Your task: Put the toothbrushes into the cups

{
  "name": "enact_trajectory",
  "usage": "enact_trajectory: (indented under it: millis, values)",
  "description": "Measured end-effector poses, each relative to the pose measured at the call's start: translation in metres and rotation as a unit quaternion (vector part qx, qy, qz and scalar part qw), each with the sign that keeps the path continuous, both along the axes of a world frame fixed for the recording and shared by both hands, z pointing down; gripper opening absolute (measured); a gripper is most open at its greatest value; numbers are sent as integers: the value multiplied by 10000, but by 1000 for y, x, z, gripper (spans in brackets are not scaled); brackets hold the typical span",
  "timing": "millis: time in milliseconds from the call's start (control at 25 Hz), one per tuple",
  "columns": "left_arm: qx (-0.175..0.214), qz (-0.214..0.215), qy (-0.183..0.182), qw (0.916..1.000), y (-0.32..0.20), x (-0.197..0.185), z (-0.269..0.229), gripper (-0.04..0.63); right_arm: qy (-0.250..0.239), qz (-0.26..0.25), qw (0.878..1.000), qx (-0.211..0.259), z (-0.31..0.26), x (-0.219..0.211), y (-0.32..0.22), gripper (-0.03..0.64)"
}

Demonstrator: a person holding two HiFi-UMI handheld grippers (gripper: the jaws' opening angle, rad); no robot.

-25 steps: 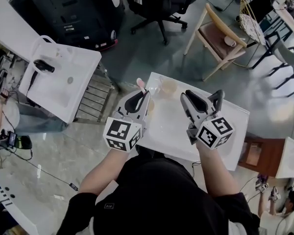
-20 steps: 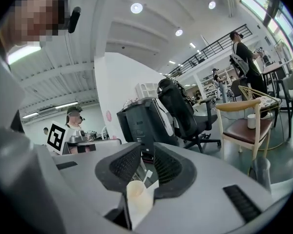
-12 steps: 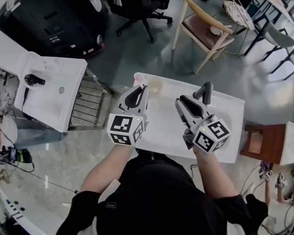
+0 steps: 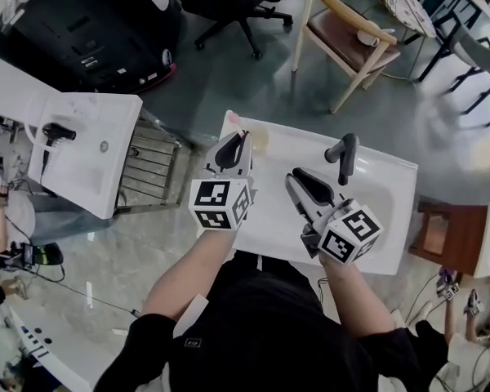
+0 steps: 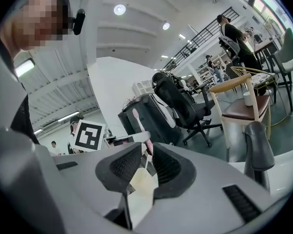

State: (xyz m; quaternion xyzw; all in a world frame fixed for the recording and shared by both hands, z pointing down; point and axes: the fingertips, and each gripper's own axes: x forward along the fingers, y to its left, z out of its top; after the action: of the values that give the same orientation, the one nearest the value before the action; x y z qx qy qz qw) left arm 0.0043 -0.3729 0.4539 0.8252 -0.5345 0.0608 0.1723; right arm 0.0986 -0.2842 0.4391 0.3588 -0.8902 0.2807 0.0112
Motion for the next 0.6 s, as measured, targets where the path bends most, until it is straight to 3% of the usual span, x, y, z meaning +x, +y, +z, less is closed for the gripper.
enact_trajectory:
  millis: [360, 600]
  values:
    - [-328, -34, 84, 9994, -10, 10, 22, 38, -49, -188, 9998, -25, 11, 5, -20, 89]
    - [-331, 335, 92, 9988, 4, 25, 22, 38, -36, -432, 9990, 81, 3, -9, -36, 91]
